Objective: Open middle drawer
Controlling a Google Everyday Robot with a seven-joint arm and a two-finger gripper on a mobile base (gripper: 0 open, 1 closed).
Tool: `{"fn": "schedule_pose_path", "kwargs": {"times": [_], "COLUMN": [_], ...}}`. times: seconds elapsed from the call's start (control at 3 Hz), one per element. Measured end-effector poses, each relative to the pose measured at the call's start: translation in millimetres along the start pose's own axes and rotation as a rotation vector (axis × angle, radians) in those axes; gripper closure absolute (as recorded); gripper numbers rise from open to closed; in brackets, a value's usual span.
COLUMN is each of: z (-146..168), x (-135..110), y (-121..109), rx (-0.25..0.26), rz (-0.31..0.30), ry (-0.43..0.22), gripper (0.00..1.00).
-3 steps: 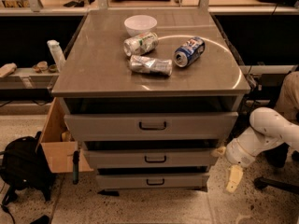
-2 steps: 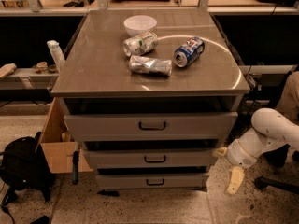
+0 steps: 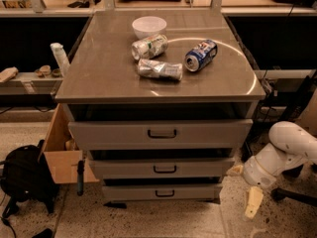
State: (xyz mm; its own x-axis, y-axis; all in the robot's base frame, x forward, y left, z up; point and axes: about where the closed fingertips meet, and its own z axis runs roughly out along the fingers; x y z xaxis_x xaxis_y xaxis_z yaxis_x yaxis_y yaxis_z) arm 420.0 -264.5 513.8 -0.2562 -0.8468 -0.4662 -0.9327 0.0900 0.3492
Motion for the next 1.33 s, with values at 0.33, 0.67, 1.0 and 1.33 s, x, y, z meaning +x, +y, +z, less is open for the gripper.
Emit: {"fn": "schedule_pose_path", "kwargs": {"times": [0.33,0.67,1.0,1.33], "z": [14.2,21.7,26.7,35.4], "x": [4.2,3.1,0.0,-9.4], "y": [19.3,26.2,29.0,20.2], "rx": [-0.038,-0.052,-0.063,-0.08], "rz": [0.019,0.014,0.003,-0.03], "ry": [-0.011,-0.013,-0.02,-0.016], "gripper": [0.0,0.0,0.0,0.0]}}
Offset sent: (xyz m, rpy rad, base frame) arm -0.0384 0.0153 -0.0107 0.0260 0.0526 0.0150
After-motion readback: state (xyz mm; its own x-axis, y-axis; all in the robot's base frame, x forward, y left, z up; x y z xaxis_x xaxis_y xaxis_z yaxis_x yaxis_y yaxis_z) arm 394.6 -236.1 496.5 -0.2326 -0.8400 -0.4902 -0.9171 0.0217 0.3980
